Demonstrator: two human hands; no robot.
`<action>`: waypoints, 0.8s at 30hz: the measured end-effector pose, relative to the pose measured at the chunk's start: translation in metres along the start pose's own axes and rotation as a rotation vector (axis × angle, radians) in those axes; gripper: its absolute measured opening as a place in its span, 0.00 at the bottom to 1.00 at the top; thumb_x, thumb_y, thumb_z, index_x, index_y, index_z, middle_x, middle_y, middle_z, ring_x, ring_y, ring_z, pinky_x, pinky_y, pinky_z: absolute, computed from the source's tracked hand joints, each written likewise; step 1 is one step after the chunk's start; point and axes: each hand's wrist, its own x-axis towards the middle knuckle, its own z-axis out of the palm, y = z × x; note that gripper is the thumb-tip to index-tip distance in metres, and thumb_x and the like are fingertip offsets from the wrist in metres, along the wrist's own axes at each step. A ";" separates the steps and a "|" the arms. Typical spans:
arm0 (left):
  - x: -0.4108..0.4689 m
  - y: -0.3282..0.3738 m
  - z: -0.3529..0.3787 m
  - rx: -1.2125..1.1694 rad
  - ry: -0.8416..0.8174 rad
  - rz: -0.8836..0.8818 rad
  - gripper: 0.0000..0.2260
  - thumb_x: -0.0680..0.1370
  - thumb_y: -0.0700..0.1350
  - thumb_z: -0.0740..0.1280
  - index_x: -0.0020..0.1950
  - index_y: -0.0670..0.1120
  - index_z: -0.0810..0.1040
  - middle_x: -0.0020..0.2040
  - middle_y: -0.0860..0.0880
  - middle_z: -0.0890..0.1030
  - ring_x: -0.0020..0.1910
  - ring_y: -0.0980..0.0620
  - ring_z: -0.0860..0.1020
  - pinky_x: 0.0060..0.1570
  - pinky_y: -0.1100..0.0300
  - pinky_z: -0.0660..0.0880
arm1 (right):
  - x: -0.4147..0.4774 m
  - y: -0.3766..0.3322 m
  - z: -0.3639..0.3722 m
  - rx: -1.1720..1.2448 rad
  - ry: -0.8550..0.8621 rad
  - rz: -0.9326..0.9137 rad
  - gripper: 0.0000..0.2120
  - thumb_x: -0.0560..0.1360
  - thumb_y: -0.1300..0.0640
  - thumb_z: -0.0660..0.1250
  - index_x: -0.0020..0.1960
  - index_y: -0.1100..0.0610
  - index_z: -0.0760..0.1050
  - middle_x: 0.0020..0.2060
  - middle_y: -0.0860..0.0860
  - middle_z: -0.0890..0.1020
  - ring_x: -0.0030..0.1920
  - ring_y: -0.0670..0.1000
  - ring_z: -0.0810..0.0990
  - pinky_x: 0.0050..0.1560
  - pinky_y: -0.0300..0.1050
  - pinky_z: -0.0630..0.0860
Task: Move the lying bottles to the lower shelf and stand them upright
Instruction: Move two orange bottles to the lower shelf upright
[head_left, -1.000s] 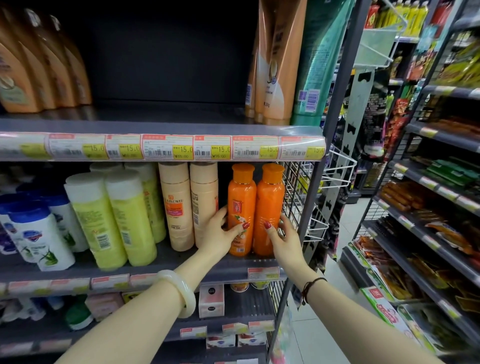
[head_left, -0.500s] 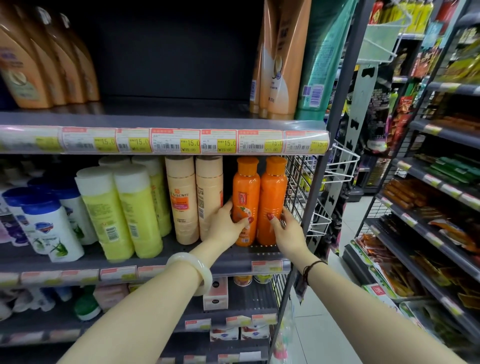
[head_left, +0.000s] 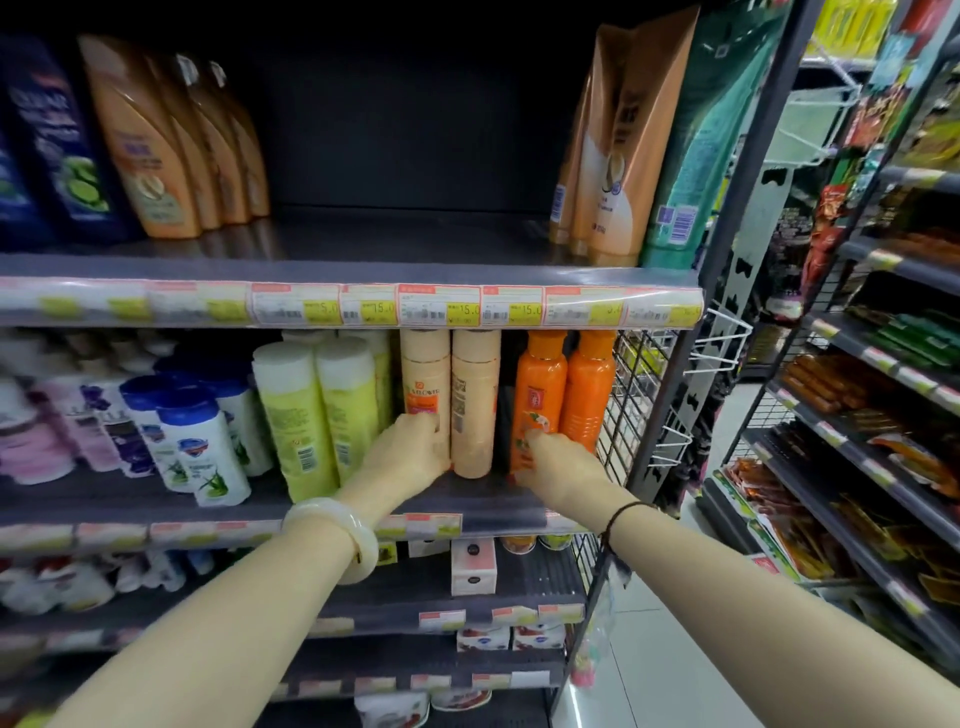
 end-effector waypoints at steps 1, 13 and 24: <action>0.000 -0.005 -0.004 0.022 0.008 0.006 0.15 0.73 0.44 0.69 0.59 0.44 0.76 0.58 0.43 0.81 0.55 0.43 0.80 0.53 0.50 0.78 | 0.002 -0.008 -0.001 -0.004 0.004 -0.012 0.17 0.76 0.53 0.65 0.62 0.60 0.69 0.58 0.60 0.79 0.57 0.63 0.79 0.51 0.52 0.76; 0.006 -0.017 -0.011 -0.091 0.033 -0.016 0.31 0.70 0.41 0.73 0.68 0.41 0.62 0.60 0.39 0.78 0.58 0.40 0.79 0.56 0.47 0.77 | 0.030 -0.043 0.003 0.008 0.058 0.026 0.19 0.75 0.60 0.68 0.64 0.62 0.67 0.59 0.59 0.79 0.57 0.60 0.80 0.52 0.50 0.77; 0.017 -0.019 0.002 -0.344 0.100 -0.086 0.38 0.68 0.42 0.75 0.71 0.44 0.58 0.64 0.40 0.77 0.61 0.40 0.77 0.60 0.45 0.75 | 0.046 -0.050 -0.004 0.228 0.068 0.115 0.32 0.70 0.52 0.73 0.66 0.63 0.62 0.61 0.61 0.77 0.61 0.61 0.78 0.59 0.53 0.75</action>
